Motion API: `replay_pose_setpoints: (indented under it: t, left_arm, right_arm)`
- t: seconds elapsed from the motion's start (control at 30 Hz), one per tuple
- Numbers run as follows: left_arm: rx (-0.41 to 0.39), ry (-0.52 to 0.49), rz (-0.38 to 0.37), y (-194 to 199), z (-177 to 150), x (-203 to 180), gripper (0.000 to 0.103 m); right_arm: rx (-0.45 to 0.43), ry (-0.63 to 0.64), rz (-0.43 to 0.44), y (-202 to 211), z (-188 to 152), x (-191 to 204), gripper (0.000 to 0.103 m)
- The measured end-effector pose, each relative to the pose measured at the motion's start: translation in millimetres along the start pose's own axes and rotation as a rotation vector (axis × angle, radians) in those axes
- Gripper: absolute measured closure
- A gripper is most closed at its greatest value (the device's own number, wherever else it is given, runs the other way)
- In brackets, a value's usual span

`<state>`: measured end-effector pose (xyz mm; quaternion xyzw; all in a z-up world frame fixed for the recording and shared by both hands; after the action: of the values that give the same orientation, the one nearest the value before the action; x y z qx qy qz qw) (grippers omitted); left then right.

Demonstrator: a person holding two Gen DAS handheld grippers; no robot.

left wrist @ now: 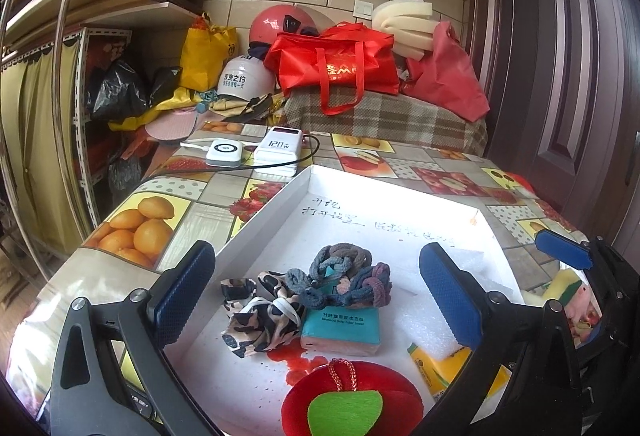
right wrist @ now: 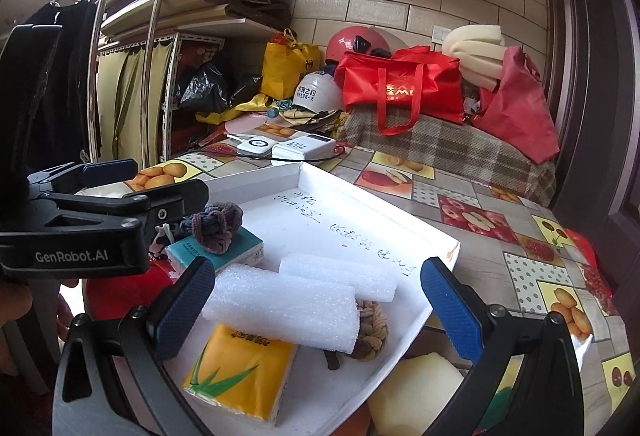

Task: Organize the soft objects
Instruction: 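Withdraw both tools, left toward the pale yellow sponge while right approaches the pink plush toy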

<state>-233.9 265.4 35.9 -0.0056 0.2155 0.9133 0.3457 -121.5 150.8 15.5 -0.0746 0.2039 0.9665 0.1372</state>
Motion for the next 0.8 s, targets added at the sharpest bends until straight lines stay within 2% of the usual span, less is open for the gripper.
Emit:
replay_pose_setpoints:
  t: [0.3,0.5,0.67,0.8]
  left_arm:
    - [-0.016,-0.006,-0.004,2,0,0,0.0]
    - [-0.049,-0.03,-0.001,9,-1,-5,0.0]
    - [-0.078,-0.047,0.01,16,-2,-9,0.0]
    - [-0.087,-0.055,0.008,22,-4,-14,0.0]
  right_arm:
    - [-0.047,-0.088,0.014,12,-2,-16,0.0]
    - [-0.116,-0.124,0.031,29,-6,-20,0.0]
    - [-0.091,-0.104,0.007,40,-10,-15,0.0]
    - [-0.088,-0.138,-0.034,55,-17,-25,0.0]
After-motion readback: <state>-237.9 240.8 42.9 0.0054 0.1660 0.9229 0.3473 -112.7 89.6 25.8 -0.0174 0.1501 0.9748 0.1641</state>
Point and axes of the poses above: each gripper's, at about its wrist camera, not at the fingertips, and y roughly against the way its jaws point, x to its left, z to its top, the point moved 1 cm from there along -y, roughly the way its jaws point
